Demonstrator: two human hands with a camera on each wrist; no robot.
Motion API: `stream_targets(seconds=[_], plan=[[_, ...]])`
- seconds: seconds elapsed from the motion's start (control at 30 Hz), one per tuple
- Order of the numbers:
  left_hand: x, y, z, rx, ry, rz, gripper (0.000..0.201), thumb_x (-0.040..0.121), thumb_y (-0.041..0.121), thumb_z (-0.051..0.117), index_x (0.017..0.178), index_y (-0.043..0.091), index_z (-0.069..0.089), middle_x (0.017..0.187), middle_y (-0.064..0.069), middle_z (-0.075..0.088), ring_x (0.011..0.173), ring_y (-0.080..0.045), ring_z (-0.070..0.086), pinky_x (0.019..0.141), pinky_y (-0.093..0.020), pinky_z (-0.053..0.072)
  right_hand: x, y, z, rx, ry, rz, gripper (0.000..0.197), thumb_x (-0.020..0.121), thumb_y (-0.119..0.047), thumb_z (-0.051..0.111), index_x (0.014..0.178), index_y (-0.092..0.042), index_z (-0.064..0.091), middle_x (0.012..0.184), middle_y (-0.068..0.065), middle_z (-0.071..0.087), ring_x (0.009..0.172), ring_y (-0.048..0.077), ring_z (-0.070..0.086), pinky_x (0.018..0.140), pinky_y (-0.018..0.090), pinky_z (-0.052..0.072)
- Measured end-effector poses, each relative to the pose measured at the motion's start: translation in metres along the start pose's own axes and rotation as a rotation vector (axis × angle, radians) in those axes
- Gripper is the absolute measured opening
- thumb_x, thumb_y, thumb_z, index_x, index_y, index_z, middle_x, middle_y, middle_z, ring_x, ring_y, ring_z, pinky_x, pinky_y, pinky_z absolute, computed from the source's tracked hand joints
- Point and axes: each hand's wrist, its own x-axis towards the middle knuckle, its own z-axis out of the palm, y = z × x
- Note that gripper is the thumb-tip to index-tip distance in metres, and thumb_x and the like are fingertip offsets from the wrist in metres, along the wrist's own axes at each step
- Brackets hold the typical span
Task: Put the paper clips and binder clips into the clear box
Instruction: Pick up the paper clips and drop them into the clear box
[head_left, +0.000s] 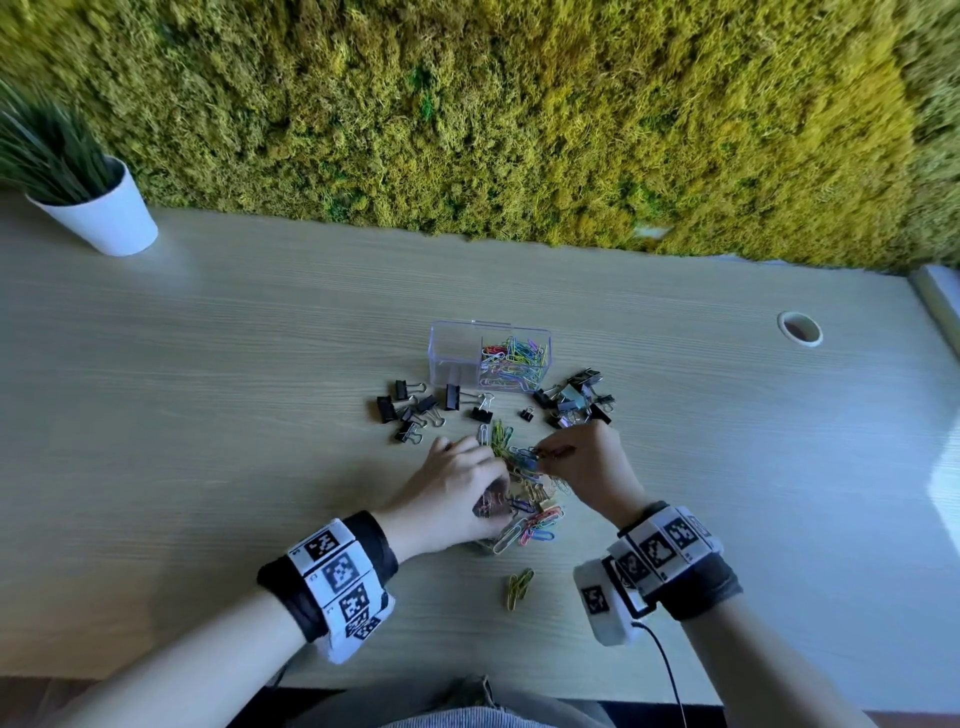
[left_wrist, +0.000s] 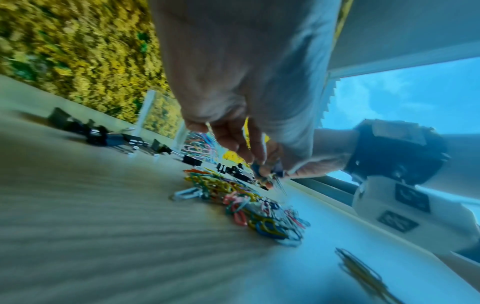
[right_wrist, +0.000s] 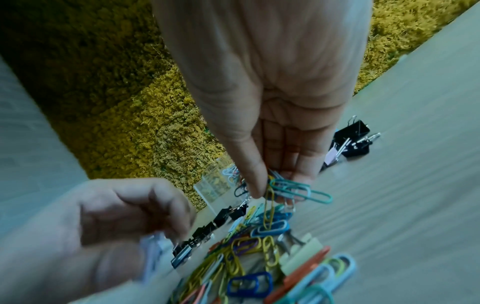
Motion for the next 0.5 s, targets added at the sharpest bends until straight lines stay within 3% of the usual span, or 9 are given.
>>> stream_targets(seconds=[0.13,0.2,0.3,0.37,0.5], plan=[[-0.001,-0.022,-0.011,-0.092,0.227,-0.046,0.031,0.079,0.052,0.06,0.089,0.022,0.059,0.091,0.01,0.059,0.092,-0.01,0.05,0.086,-0.032,0.037,0.003,0.002,-0.004,0.011,0.017,-0.009,0.012,0.065,-0.006,0.079,0.075,-0.002,0.073,0.069,0.015,0.071,0.067,0.027,0.067,0.064,0.04,0.054],[0.002,-0.039,-0.019,-0.019,0.271,-0.129,0.031,0.078,0.051,0.059,0.087,0.022,0.059,0.088,0.01,0.059,0.088,-0.012,0.05,0.082,-0.035,0.037,0.01,-0.002,-0.01,0.023,0.051,-0.046,0.012,0.066,-0.007,0.079,0.076,-0.004,0.074,0.07,0.014,0.071,0.065,0.024,0.067,0.061,0.034,0.053],[0.004,-0.062,-0.029,0.141,0.218,-0.257,0.034,0.075,0.052,0.058,0.088,0.021,0.061,0.089,0.008,0.06,0.089,-0.016,0.05,0.074,-0.032,0.029,0.031,-0.018,-0.025,0.08,0.123,-0.099,0.011,0.069,-0.009,0.077,0.08,-0.011,0.076,0.07,0.008,0.072,0.052,0.004,0.061,0.052,0.017,0.044],[0.003,-0.072,-0.031,0.205,0.175,-0.311,0.04,0.075,0.055,0.056,0.095,0.021,0.061,0.095,0.006,0.058,0.093,-0.016,0.048,0.075,-0.032,0.026,0.05,-0.031,-0.035,0.137,0.195,-0.136,0.013,0.07,-0.008,0.077,0.083,-0.011,0.075,0.075,0.005,0.073,0.052,-0.007,0.058,0.056,0.01,0.046],[0.004,-0.077,-0.03,0.22,0.206,-0.327,0.043,0.075,0.054,0.058,0.103,0.021,0.061,0.101,0.004,0.059,0.096,-0.017,0.049,0.078,-0.034,0.031,0.082,-0.046,-0.041,0.135,0.248,-0.211,0.016,0.072,-0.007,0.075,0.087,-0.011,0.075,0.08,0.002,0.073,0.066,0.0,0.062,0.065,0.006,0.048]])
